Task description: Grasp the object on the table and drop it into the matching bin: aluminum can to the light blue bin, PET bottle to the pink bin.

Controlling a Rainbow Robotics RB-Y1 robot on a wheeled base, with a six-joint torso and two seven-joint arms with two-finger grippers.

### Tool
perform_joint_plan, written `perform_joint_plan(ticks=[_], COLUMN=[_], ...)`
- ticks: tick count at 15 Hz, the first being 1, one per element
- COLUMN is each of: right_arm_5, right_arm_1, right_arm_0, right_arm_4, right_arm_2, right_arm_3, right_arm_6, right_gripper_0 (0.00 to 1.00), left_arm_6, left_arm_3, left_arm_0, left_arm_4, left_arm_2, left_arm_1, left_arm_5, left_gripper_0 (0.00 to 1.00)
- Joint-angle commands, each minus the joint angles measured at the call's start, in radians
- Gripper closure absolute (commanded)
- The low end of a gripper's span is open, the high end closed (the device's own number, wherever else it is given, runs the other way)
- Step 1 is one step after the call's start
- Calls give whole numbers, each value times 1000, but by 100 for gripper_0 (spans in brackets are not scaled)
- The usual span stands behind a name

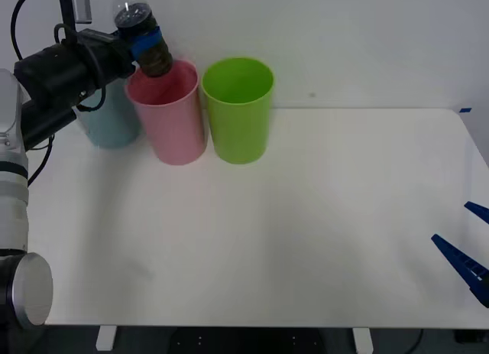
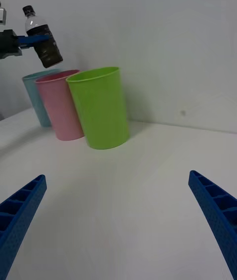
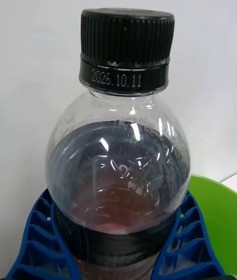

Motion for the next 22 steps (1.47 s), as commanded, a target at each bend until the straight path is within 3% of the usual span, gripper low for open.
perform_joint_plan(ticks=[1, 5, 6, 7, 8, 9, 14, 22], right_arm_5=[0, 0, 0, 0, 0, 0, 0, 0], right_arm_1=[0, 0, 0, 0, 0, 0, 0, 0], right_arm_0=[0, 0, 0, 0, 0, 0, 0, 0], right_arm_4=[0, 0, 0, 0, 0, 0, 0, 0], right_arm_2=[0, 0, 0, 0, 0, 0, 0, 0], right_arm_3=[0, 0, 0, 0, 0, 0, 0, 0], right_arm_6=[0, 0, 0, 0, 0, 0, 0, 0], right_gripper_0=[0, 0, 0, 0, 0, 0, 0, 0], left_arm_6=[-5, -11, -11, -14, -14, -14, -25, -69], left_arm_3=[0, 0, 0, 0, 0, 0, 0, -32], left_arm_0=[-2, -2, -2, -2, -2, -2, 9, 110], left_arm_4=[-6, -1, 5, 12, 22, 23, 55, 250], left_arm_2=[-1, -3, -3, -3, -3, -3, -3, -30], left_arm_1=[-15, -15, -15, -15, -15, -15, -15, 42], left_arm_5=[9, 8, 8, 9, 8, 8, 8, -37], left_gripper_0=[100, 97, 88, 69, 21, 0, 0, 0])
